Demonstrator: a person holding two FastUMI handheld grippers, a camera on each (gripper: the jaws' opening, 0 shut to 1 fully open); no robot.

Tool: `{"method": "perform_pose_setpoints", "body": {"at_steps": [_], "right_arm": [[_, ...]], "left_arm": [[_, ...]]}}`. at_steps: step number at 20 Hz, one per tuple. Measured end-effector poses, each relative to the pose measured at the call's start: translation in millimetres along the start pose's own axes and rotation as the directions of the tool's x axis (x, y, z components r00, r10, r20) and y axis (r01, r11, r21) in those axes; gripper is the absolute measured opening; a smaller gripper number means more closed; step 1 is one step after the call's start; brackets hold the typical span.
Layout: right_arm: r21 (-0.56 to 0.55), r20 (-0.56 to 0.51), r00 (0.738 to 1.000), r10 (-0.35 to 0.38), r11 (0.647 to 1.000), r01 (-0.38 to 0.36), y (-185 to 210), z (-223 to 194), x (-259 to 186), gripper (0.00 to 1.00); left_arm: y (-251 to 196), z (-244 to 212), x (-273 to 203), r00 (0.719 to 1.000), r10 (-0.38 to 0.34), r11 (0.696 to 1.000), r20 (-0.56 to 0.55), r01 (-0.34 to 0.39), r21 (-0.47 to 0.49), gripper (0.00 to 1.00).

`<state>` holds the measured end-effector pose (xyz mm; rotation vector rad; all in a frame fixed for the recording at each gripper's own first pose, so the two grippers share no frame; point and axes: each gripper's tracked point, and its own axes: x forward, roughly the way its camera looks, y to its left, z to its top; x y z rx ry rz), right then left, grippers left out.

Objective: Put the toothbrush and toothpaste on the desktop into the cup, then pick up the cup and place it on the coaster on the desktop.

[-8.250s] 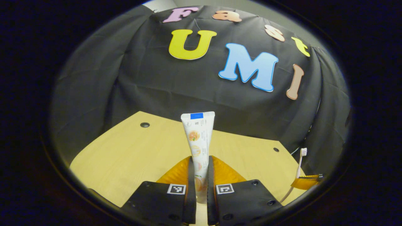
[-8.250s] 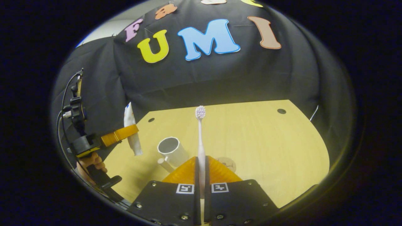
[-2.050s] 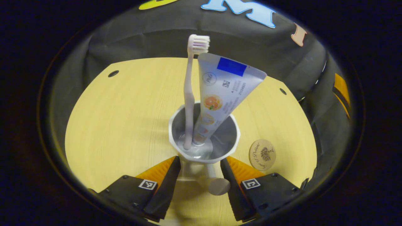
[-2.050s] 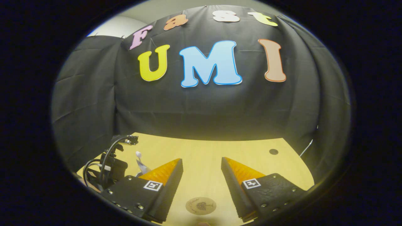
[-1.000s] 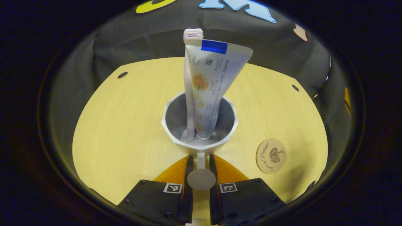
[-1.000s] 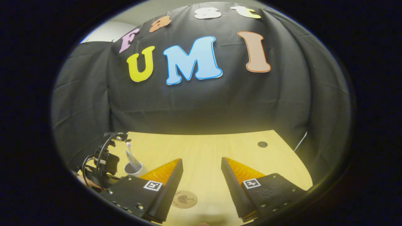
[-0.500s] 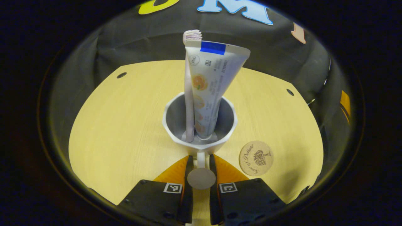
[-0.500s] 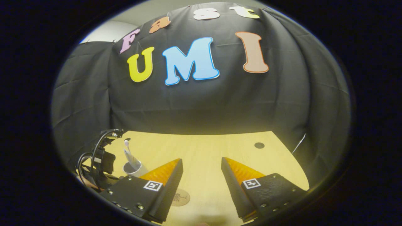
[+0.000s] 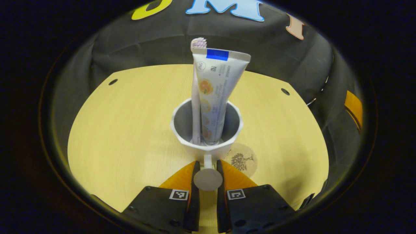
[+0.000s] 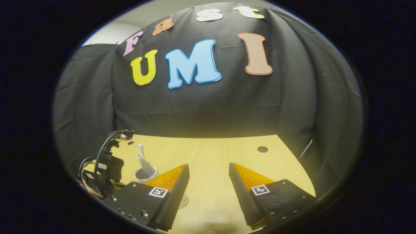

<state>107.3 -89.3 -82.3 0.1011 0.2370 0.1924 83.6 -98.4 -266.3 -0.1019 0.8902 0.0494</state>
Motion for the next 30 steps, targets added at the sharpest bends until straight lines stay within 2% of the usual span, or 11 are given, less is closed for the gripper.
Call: {"method": "perform_pose_setpoints", "body": {"at_steps": [5, 13, 22, 26, 28, 29, 30], "right_arm": [[0.026, -0.002, 1.000, 0.003, 1.000, -0.003, -11, -5, -12, 0.77], [-0.001, -0.008, 1.000, 0.005, 1.000, -0.005, -20, -9, -26, 0.77], [-0.017, -0.020, 0.999, 0.028, 0.999, -0.029, -18, -16, -37, 0.78], [-0.009, -0.026, 0.999, 0.039, 0.999, -0.039, -14, -19, -41, 0.77], [-0.012, -0.020, 0.999, 0.037, 0.999, -0.037, -13, -18, -45, 0.77], [-0.014, -0.017, 0.999, 0.037, 0.999, -0.037, -12, -18, -47, 0.77], [-0.015, -0.015, 0.999, 0.039, 0.999, -0.039, -11, -17, -49, 0.77]], "left_arm": [[-19, -2, -2, 1.000, 0.011, 1.000, 0.015, -0.012, 0.015, 0.22], [-45, -15, -7, 1.000, 0.006, 1.000, 0.023, -0.006, 0.001, 0.23], [-49, -20, -5, 0.999, 0.026, 1.000, 0.020, -0.026, 0.008, 0.23], [-51, -19, 5, 1.000, -0.006, 0.999, -0.007, 0.007, 0.040, 0.29], [-48, -12, 7, 1.000, -0.019, 0.998, 0.003, 0.019, 0.054, 0.35], [-49, -7, 6, 0.999, -0.037, 0.998, 0.010, 0.037, 0.056, 0.34], [-54, -8, -1, 0.999, -0.040, 0.998, 0.021, 0.039, 0.056, 0.39]]}}
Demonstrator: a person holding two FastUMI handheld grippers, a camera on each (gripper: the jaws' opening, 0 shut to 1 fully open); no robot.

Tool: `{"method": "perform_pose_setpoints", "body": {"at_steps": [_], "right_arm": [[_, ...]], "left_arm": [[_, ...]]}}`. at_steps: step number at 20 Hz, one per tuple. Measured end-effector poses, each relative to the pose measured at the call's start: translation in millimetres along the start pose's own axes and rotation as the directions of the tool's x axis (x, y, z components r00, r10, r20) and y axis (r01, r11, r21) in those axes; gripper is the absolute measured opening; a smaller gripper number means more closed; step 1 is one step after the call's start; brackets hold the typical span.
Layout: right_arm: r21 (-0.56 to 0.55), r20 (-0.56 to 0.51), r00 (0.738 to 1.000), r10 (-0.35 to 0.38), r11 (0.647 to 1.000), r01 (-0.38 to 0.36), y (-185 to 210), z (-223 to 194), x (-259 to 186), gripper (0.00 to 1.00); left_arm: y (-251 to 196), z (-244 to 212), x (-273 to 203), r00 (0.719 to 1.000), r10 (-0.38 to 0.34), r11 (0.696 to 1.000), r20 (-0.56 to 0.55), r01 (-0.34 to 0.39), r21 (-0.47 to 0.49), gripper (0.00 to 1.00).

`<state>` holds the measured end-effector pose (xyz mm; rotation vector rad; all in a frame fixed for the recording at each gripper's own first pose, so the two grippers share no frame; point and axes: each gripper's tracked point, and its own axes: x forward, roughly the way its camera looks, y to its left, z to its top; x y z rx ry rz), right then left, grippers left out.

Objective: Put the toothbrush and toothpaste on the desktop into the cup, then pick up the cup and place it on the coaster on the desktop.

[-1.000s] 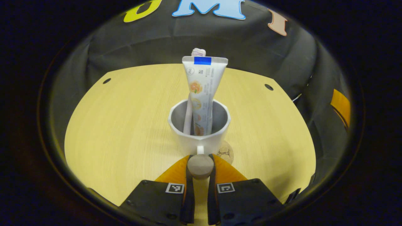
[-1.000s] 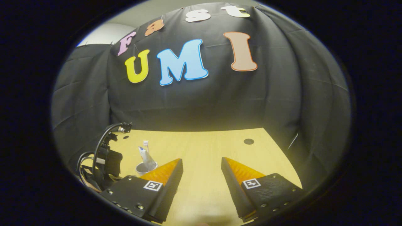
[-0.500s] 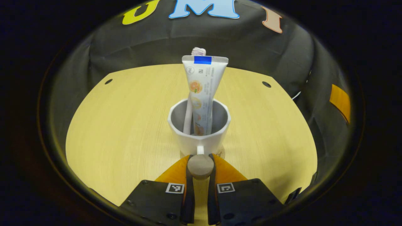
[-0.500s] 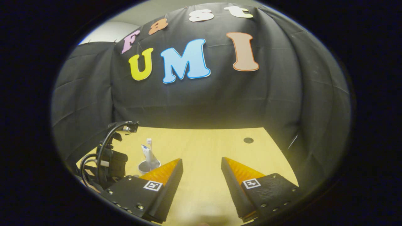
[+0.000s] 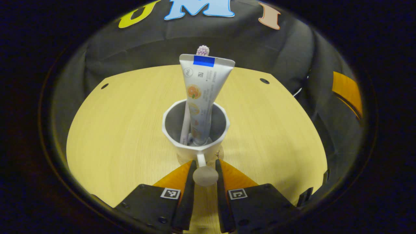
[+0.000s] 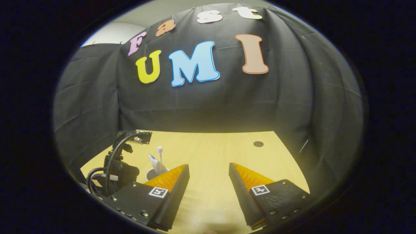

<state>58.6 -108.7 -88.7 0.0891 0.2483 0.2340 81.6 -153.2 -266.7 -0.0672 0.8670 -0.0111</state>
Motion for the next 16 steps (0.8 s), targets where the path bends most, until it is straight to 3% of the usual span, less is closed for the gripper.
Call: {"method": "perform_pose_setpoints", "body": {"at_steps": [1, 2, 5, 6, 11, 13, 14, 16], "right_arm": [[-0.002, 0.000, 1.000, 0.001, 1.000, -0.001, 1, -1, -2, 0.77], [-0.004, 0.001, 1.000, 0.002, 1.000, -0.002, 2, -1, -4, 0.81], [-0.007, 0.005, 1.000, 0.008, 1.000, -0.008, 6, 1, -9, 0.77], [-0.009, 0.006, 1.000, 0.010, 1.000, -0.010, 8, 1, -12, 0.77], [-0.024, 0.023, 1.000, 0.015, 1.000, -0.015, 17, 11, -22, 0.78], [-0.026, 0.036, 0.999, 0.012, 1.000, -0.011, 21, 19, -30, 0.78], [-0.029, 0.046, 0.999, 0.010, 1.000, -0.009, 23, 25, -34, 0.78], [-0.045, 0.073, 0.997, -0.003, 0.999, 0.006, 26, 37, -40, 0.77]], "left_arm": [[-1, 3, -3, 1.000, -0.002, 1.000, 0.009, 0.002, -0.002, 0.36], [-1, 2, -4, 1.000, -0.003, 1.000, 0.018, 0.003, -0.005, 0.47], [-7, 4, -13, 0.999, -0.029, 0.999, 0.043, 0.030, -0.011, 0.53], [-10, 8, -19, 0.997, -0.038, 0.999, 0.063, 0.039, -0.014, 0.72], [-4, 27, -51, 0.984, -0.009, 1.000, 0.178, 0.011, -0.009, 0.78], [-2, 37, -67, 0.973, -0.011, 1.000, 0.230, 0.017, -0.025, 0.84], [0, 44, -79, 0.965, -0.007, 0.999, 0.262, 0.016, -0.033, 0.93], [3, 60, -100, 0.945, -0.009, 0.999, 0.326, 0.021, -0.032, 0.96]]}}
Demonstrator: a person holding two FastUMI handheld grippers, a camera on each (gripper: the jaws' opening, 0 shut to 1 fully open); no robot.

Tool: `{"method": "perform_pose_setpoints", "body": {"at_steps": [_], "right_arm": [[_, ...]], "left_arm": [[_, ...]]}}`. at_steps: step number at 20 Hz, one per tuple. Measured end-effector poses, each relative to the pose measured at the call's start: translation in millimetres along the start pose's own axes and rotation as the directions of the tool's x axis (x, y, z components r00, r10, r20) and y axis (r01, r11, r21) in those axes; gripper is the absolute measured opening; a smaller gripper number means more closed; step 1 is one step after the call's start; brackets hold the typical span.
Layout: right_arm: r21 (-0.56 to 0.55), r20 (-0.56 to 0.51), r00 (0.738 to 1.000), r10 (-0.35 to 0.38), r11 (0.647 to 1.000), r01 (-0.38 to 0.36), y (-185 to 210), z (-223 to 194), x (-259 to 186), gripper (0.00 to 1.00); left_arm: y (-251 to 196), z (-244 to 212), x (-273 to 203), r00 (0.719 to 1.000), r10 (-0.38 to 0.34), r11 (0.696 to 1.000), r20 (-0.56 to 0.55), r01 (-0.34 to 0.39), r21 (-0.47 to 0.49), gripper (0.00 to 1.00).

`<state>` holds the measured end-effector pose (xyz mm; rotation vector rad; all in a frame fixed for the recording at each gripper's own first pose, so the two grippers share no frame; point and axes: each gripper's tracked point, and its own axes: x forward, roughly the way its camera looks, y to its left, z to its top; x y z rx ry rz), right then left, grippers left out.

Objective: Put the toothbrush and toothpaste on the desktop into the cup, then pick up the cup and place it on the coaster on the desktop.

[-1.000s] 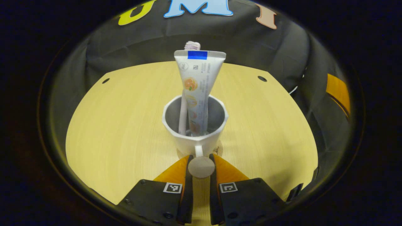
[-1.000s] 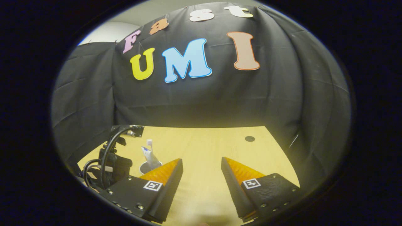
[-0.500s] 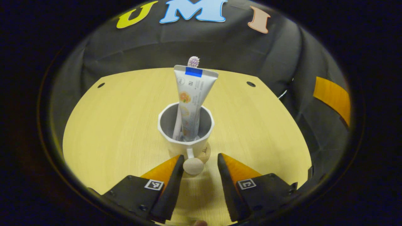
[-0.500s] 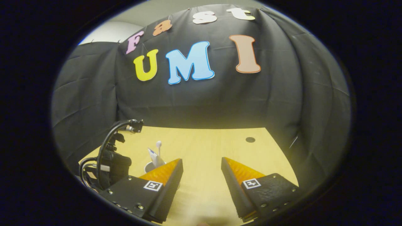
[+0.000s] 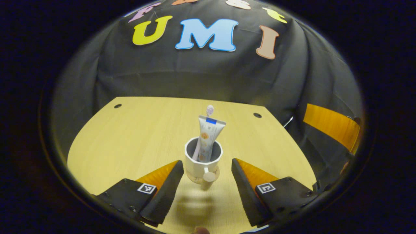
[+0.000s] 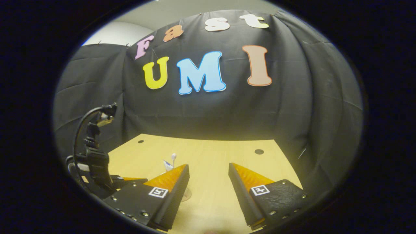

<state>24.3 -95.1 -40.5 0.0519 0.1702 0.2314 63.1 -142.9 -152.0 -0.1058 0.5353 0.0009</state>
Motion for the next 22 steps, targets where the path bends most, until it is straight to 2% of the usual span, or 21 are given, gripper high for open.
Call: {"method": "perform_pose_setpoints", "body": {"at_steps": [1, 3, 4, 6, 8, 9, 10, 11, 13, 14, 18, 19, 20, 22], "right_arm": [[-0.011, 0.017, 1.000, -0.004, 1.000, 0.004, 2, 6, -2, 0.77], [-0.032, 0.054, 0.998, -0.020, 0.999, 0.022, 4, 18, -8, 0.77], [-0.039, 0.067, 0.997, -0.032, 0.999, 0.035, 4, 22, -10, 0.77], [-0.048, 0.079, 0.996, -0.039, 0.998, 0.043, 13, 28, -15, 0.75], [-0.053, 0.098, 0.994, -0.039, 0.998, 0.045, 23, 37, -22, 0.77], [-0.057, 0.118, 0.992, -0.045, 0.997, 0.052, 27, 44, -24, 0.77], [-0.060, 0.136, 0.989, -0.052, 0.996, 0.060, 31, 50, -26, 0.77], [-0.060, 0.148, 0.987, -0.058, 0.996, 0.067, 35, 53, -28, 0.77], [-0.053, 0.163, 0.985, -0.060, 0.996, 0.070, 46, 60, -32, 0.77], [-0.046, 0.169, 0.983, -0.071, 0.996, 0.080, 47, 62, -34, 0.75], [-0.028, 0.206, 0.970, -0.130, 0.990, 0.138, 50, 70, -44, 0.77], [-0.026, 0.207, 0.968, -0.143, 0.988, 0.152, 49, 68, -46, 0.75], [-0.024, 0.207, 0.966, -0.156, 0.986, 0.164, 48, 69, -48, 0.77], [-0.018, 0.210, 0.962, -0.176, 0.983, 0.183, 46, 71, -52, 0.77]], "left_arm": [[2, 13, -7, 0.999, -0.005, 1.000, 0.040, 0.006, -0.002, 0.93], [7, 37, -22, 0.993, -0.016, 1.000, 0.114, 0.016, -0.001, 0.96], [8, 48, -29, 0.990, -0.019, 1.000, 0.140, 0.019, 0.004, 0.93], [12, 68, -39, 0.982, -0.023, 1.000, 0.186, 0.022, 0.010, 0.93], [14, 90, -51, 0.972, -0.028, 0.999, 0.235, 0.024, 0.021, 0.93], [17, 101, -57, 0.963, -0.031, 0.999, 0.267, 0.025, 0.028, 0.96], [19, 108, -61, 0.957, -0.038, 0.999, 0.288, 0.028, 0.038, 0.93], [22, 116, -66, 0.950, -0.042, 0.998, 0.311, 0.028, 0.051, 0.94], [25, 130, -77, 0.937, -0.058, 0.996, 0.346, 0.031, 0.085, 0.96], [25, 135, -81, 0.932, -0.064, 0.995, 0.357, 0.030, 0.098, 0.93], [34, 154, -91, 0.912, -0.088, 0.989, 0.400, 0.031, 0.147, 0.96], [34, 155, -94, 0.911, -0.088, 0.987, 0.403, 0.025, 0.158, 0.99], [33, 157, -95, 0.910, -0.093, 0.985, 0.405, 0.025, 0.169, 0.94], [30, 164, -99, 0.902, -0.105, 0.983, 0.419, 0.031, 0.180, 0.96]]}}
